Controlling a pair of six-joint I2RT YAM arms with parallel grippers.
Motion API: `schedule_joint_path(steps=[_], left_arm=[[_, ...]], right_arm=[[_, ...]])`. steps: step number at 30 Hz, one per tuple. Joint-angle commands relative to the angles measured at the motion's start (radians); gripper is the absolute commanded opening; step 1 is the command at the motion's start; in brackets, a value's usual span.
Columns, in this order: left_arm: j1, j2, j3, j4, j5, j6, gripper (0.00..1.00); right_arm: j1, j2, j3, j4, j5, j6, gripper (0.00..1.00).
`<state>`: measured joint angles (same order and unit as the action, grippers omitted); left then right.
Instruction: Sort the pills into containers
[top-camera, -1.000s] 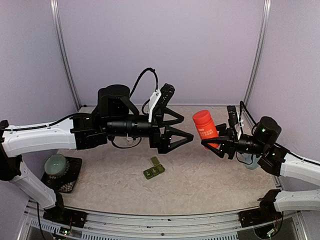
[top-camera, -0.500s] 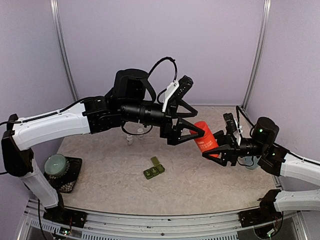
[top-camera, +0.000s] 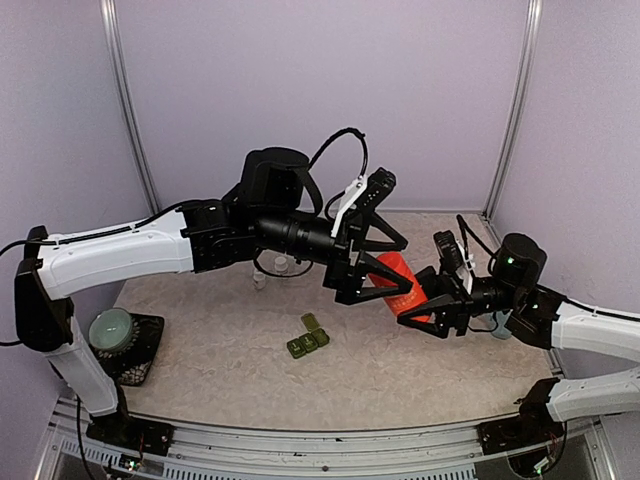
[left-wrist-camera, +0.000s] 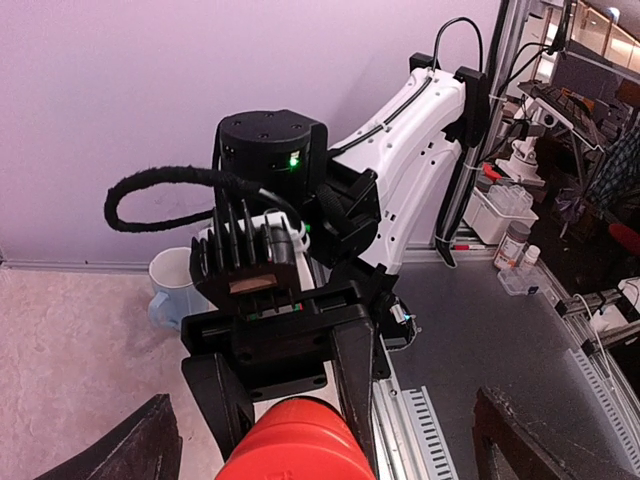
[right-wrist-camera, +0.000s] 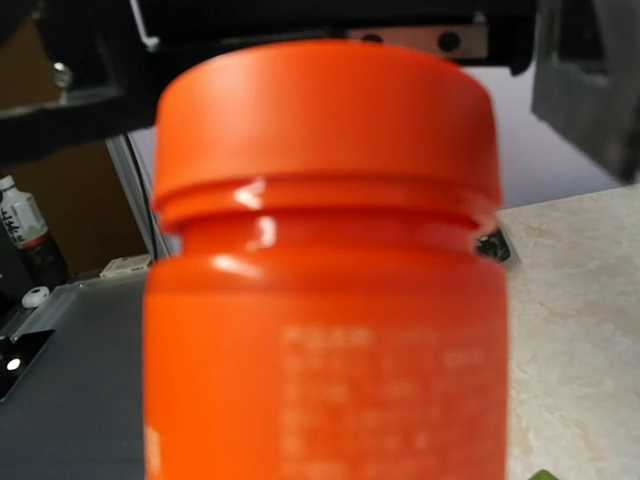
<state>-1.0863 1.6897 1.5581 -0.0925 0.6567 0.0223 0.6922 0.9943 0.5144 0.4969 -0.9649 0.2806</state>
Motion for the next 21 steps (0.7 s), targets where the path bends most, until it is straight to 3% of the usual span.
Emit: schedule_joint_path(steps=[1,15,21], left_arm=[[-0.013,0.0,-0.017,0.045,0.028,-0.01,0.99],[-0.018,-0.038,-0.061,0.038,-0.018,0.004,0.99],[-0.051,-0.082,-0.07,-0.001,-0.114,0.053,0.99]], right_arm=[[0.01,0.004,0.033,0.074,0.02,0.024,0.33],[0.005,0.007,0.045,0.0,0.112,-0.005,0.34],[-0.02,0.01,0.039,-0.05,0.197,0.01,0.33]])
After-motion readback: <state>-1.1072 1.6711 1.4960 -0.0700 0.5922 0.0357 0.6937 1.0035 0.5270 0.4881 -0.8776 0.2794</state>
